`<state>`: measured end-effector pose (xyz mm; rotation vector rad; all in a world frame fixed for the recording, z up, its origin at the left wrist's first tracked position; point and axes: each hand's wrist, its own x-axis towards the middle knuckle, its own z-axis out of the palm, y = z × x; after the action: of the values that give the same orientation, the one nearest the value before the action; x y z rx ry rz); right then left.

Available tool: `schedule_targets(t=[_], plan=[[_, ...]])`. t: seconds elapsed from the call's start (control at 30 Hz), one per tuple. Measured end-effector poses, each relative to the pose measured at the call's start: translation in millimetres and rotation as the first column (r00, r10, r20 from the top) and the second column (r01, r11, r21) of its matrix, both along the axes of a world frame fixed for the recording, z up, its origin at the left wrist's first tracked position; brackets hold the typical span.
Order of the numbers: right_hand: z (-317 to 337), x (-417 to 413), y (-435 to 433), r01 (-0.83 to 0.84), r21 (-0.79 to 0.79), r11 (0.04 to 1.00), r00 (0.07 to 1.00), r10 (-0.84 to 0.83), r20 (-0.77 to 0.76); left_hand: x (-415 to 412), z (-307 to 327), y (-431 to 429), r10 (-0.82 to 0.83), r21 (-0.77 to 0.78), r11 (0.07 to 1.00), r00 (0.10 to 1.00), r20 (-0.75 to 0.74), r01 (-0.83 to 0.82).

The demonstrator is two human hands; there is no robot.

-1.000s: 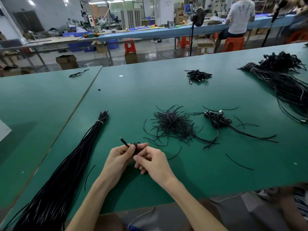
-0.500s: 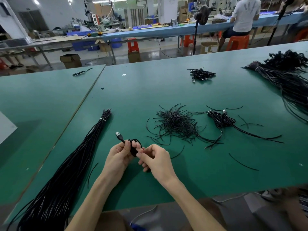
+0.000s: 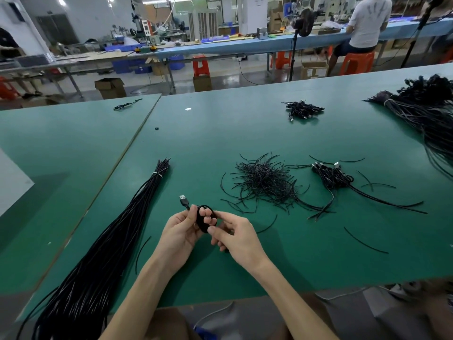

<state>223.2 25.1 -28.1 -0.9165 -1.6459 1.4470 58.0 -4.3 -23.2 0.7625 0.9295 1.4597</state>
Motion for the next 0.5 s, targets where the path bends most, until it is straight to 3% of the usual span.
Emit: schedule_targets(t=[0.13,0.27,0.33,0.4,0.5], plan=[[0.4,0.3,-2.0,-0.008,-0.011,1.0,1.0,0.008,-0.021,1.6,-3.6,2.2,0.026,0.017,1.0,0.994,-0.107,-0.025],[1.9,10.9,3.1,0.023,-0.108,0.994,0.962,-0.051,-0.269,7.4,-11.2,4.2,0.19,0.132,0.98,0.895,-0.404,-0.149],[2.8,14.4,4.3,0.073,-0.178,0.981,0.912,-0.138,-0.386,9.5,-10.9,4.0,0.212,0.169,0.974,0.865,-0.455,-0.15],[3.0,15.0,4.4,0.104,-0.233,0.967,0.885,-0.197,-0.421,8.2,-9.1,4.2,0.193,0.142,0.978,0.914,-0.357,-0.151],[4.0,14.4,4.2,0.094,-0.28,0.955,0.875,-0.214,-0.435,-4.7,-4.8,5.3,0.204,0.077,0.975,0.978,0.039,-0.206]])
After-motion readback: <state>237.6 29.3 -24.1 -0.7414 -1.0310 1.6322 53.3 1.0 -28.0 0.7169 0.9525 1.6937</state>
